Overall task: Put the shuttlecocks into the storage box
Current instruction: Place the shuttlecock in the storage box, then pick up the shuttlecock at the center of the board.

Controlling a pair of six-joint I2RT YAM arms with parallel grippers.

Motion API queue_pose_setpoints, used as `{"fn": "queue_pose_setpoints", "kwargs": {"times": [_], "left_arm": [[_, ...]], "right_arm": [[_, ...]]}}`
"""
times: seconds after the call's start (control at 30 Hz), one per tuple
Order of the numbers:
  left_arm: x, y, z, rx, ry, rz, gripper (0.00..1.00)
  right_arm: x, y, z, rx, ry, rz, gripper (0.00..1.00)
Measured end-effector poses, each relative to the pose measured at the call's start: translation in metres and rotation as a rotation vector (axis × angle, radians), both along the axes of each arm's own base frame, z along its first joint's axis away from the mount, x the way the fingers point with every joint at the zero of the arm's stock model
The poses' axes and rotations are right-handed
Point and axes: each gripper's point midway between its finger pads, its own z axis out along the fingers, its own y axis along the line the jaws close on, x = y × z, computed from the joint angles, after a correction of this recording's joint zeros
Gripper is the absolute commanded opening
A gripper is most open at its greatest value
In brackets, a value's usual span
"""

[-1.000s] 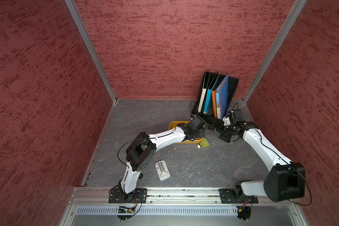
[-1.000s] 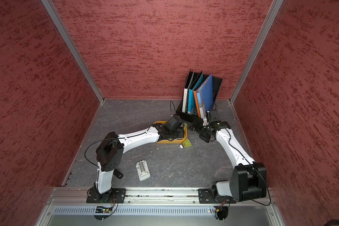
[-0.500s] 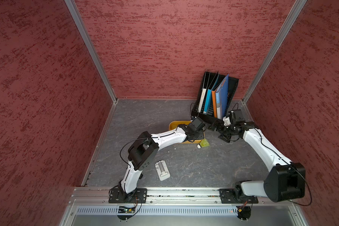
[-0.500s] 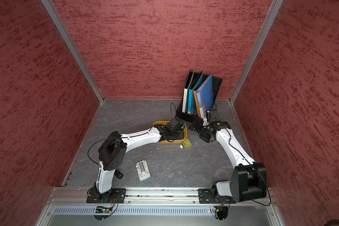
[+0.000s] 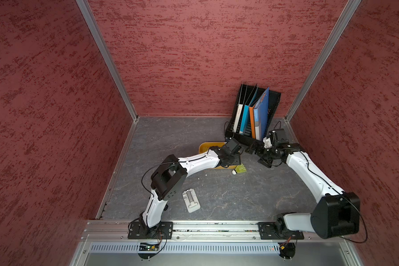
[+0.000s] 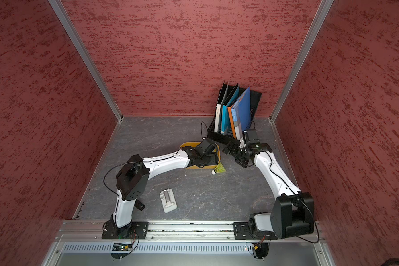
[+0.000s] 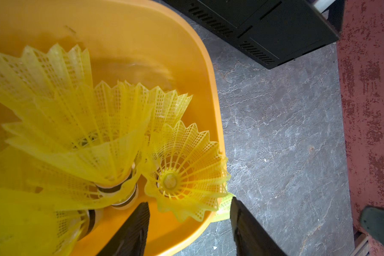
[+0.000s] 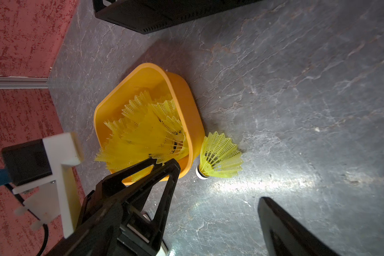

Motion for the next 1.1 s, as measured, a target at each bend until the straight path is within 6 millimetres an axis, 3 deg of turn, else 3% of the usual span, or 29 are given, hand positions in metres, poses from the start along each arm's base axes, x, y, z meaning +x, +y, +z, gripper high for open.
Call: {"fn": "queue_pose_setpoints", "kwargs": {"times": [0.27, 0.43, 0.5, 0.6, 0.7, 0.9, 1.1], "left_arm": [[-0.001, -0.001, 0.022, -0.01, -0.05, -0.041, 0.74], [-0.003, 0.002, 0.059, -0.029, -0.13, -0.088, 0.88], [-0.003, 0.005, 0.081, -0.05, -0.168, -0.101, 0.98], [-0.001, 0.02, 0.111, -0.095, -0.216, -0.092, 0.98], [0.001, 0.048, 0.128, -0.125, -0.237, -0.083, 0.98], [-0.023, 0.097, 0.12, -0.135, -0.216, -0.166, 0.99], [-0.073, 0.131, 0.089, -0.14, -0.146, -0.272, 1.0]], "right_arm": [[-0.013, -0.013, 0.005, -0.047, -0.021, -0.053, 0.99], [-0.026, -0.023, 0.001, -0.049, -0.045, -0.138, 0.98], [-0.03, -0.022, -0.009, -0.03, -0.047, -0.146, 0.91], [-0.041, -0.021, -0.026, -0.016, -0.002, -0.164, 0.8], [-0.053, -0.015, -0.033, -0.051, 0.021, -0.173, 0.8], [-0.079, 0.036, -0.034, -0.126, 0.009, -0.104, 0.73], [-0.076, 0.052, -0.054, -0.191, 0.026, -0.17, 0.64]]}}
